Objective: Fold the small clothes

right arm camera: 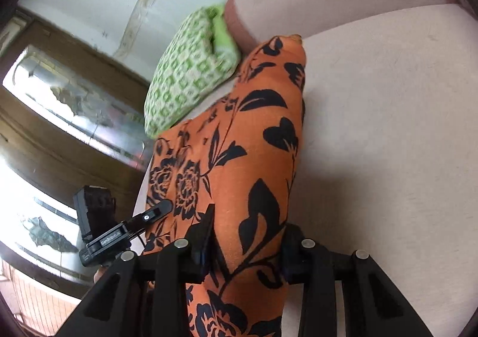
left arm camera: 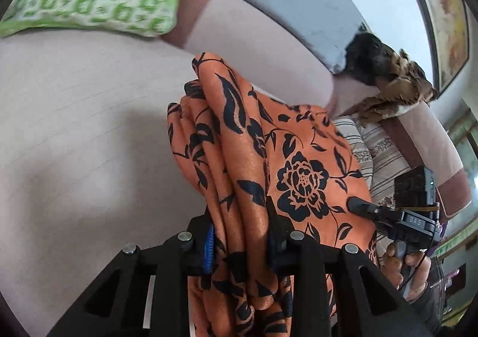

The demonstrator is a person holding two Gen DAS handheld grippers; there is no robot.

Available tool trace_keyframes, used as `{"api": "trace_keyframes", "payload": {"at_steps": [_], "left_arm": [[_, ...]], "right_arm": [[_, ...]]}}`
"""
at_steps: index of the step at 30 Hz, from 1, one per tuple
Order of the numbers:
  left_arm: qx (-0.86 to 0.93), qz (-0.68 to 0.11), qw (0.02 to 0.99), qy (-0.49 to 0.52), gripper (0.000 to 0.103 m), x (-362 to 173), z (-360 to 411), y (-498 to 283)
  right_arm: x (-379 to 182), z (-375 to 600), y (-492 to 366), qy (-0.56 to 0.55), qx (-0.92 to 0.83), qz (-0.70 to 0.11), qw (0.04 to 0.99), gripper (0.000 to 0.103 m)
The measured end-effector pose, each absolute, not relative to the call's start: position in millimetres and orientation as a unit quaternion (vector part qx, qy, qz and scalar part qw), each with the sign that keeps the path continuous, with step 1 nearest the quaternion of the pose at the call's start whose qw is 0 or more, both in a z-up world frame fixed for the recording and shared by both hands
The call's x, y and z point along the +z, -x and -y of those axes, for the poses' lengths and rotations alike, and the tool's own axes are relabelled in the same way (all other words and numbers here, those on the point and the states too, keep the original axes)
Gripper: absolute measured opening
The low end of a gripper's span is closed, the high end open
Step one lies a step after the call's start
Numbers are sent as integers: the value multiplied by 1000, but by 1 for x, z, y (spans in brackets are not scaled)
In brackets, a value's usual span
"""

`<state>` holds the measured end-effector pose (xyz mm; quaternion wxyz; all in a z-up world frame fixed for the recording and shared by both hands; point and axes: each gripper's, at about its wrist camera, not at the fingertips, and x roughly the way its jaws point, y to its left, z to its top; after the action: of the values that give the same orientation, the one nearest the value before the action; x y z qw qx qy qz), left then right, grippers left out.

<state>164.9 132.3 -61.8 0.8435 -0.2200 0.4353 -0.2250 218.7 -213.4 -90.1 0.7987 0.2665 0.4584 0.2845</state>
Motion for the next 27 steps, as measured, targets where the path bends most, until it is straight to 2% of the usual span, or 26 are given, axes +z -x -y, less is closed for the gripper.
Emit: {"api": "trace_keyframes", "payload": {"at_steps": [1,2,3,4,5,6,8,14,16,19,21,22,27], "left_arm": [[-223,-444,840,219,34,-70,-119,-174],[-213,-462,834,214,43,-82,-109,-183],[-199,-489,824,206,43,-99,-96,-193],[-184,-521,811,194,43,-120,-85,-201],[-175,-535,805,187,53,-130,-81,-203],[-178,-524,810,195,54,-132,-83,-202],[-157,-513,822,190,67,-121,-93,-197],[-165,-437,865,186,67,-71,-110,-187],[-194,-427,861,197,67,-66,-102,-192],[-211,-435,857,179,67,-81,-74,-210],[-181,-488,838,164,66,-110,-71,-218],[-165,-517,825,159,61,-124,-69,-224],[-176,-439,868,154,60,-83,-76,-217]], "right_arm": [[-101,229,-223,-271,277,-460,799,38],[-114,237,-229,-277,264,-472,794,43],[-136,249,-234,-294,234,-495,784,51],[-153,260,-234,-302,202,-512,778,55],[-167,266,-234,-304,176,-527,774,57],[-174,273,-228,-325,183,-520,768,62],[-157,277,-217,-308,182,-497,791,63],[-87,250,-221,-269,242,-424,830,66],[-82,238,-230,-283,282,-423,813,70],[-114,233,-247,-299,279,-455,791,72],[-148,240,-257,-339,252,-486,765,73],[-145,242,-256,-357,259,-468,765,73],[-108,240,-254,-318,289,-449,783,73]]}}
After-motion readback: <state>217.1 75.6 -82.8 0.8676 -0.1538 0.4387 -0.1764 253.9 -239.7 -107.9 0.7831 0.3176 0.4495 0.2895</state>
